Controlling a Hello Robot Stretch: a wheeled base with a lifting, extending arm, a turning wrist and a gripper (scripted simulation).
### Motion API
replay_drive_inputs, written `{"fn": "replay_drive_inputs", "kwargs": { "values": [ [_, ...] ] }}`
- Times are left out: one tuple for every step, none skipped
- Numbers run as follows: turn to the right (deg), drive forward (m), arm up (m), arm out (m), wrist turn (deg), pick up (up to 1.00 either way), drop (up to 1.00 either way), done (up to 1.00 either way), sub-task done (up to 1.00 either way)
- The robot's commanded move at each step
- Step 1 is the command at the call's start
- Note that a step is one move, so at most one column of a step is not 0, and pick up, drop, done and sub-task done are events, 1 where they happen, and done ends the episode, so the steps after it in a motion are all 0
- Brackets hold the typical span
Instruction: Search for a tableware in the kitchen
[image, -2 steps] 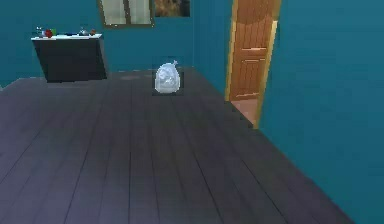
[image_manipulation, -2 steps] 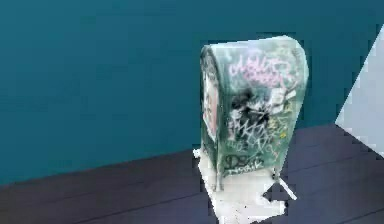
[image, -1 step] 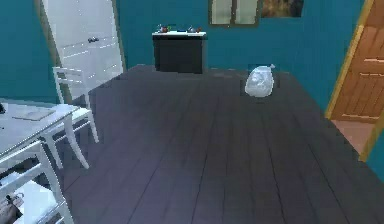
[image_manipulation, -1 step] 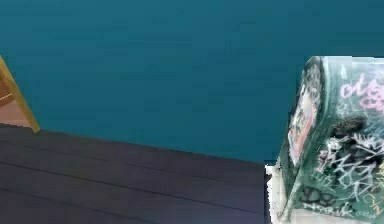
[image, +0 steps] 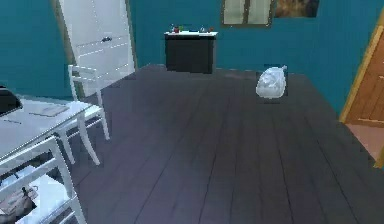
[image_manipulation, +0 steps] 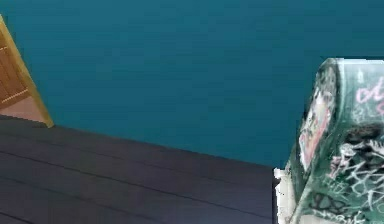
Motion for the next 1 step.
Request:
{"fn": "replay_drive_inputs", "kwargs": {
  "values": [
    [0.0, 1.0, 0.0, 0.0, 0.0, 0.0, 0.0, 0.0, 0.0]
  ]
}}
